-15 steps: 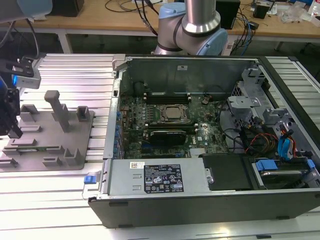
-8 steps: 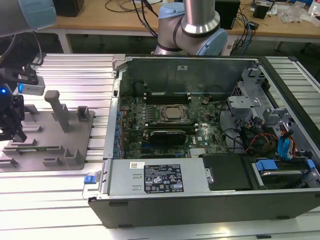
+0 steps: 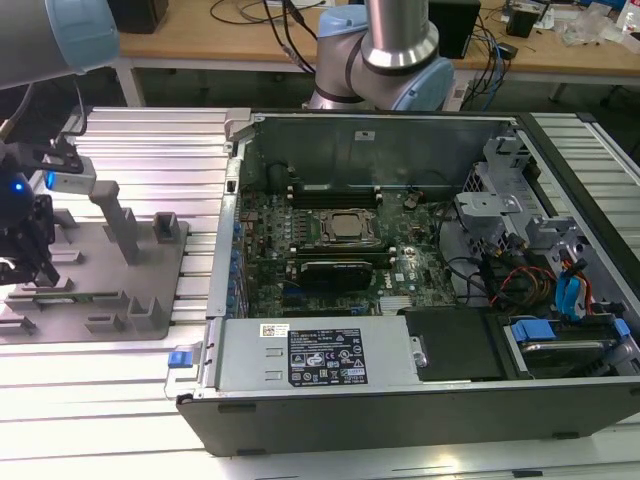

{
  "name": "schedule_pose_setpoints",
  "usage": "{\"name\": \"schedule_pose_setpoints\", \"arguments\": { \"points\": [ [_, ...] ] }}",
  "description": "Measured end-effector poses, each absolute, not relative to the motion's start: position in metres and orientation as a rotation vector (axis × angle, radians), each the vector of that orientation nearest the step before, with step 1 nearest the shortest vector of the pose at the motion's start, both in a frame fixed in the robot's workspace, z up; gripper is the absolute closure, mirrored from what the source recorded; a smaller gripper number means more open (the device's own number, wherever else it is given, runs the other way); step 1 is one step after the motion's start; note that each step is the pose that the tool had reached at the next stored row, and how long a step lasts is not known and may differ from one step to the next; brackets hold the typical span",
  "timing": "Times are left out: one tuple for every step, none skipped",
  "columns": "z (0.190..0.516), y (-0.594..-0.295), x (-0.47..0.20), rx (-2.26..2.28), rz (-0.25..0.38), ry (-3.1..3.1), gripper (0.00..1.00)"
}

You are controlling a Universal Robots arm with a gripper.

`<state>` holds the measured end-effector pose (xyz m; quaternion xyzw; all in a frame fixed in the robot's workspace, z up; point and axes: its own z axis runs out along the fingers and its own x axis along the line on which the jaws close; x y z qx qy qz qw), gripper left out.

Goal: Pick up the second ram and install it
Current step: 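Pick up the second ram and move it above second insertion slot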

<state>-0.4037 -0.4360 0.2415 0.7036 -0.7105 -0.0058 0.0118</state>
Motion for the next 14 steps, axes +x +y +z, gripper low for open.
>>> {"name": "schedule_pose_setpoints", "arguments": {
  "points": [
    [0.241,-0.436,-0.407,2.196,-0.018,-2.213,0.92],
    [0.240,-0.436,-0.409,2.198,-0.018,-2.212,0.92],
    [0.240,-0.436,-0.411,2.199,-0.018,-2.211,0.92],
    [0.238,-0.436,-0.412,2.202,-0.018,-2.208,0.92],
    [0.237,-0.436,-0.412,2.206,-0.018,-2.204,0.92],
    [0.236,-0.436,-0.412,2.210,-0.018,-2.200,0.92],
    [0.234,-0.436,-0.412,2.216,-0.017,-2.193,0.92],
    [0.232,-0.436,-0.412,2.223,-0.017,-2.186,0.92],
    [0.231,-0.436,-0.413,2.226,-0.017,-2.184,0.92],
    [0.229,-0.436,-0.413,2.227,-0.017,-2.182,0.92],
    [0.228,-0.436,-0.413,2.228,-0.017,-2.181,0.92],
    [0.228,-0.436,-0.413,2.229,-0.017,-2.180,0.92],
    [0.227,-0.436,-0.413,2.229,-0.017,-2.180,0.92],
    [0.227,-0.436,-0.413,2.229,-0.017,-2.180,0.92]
  ]
}}
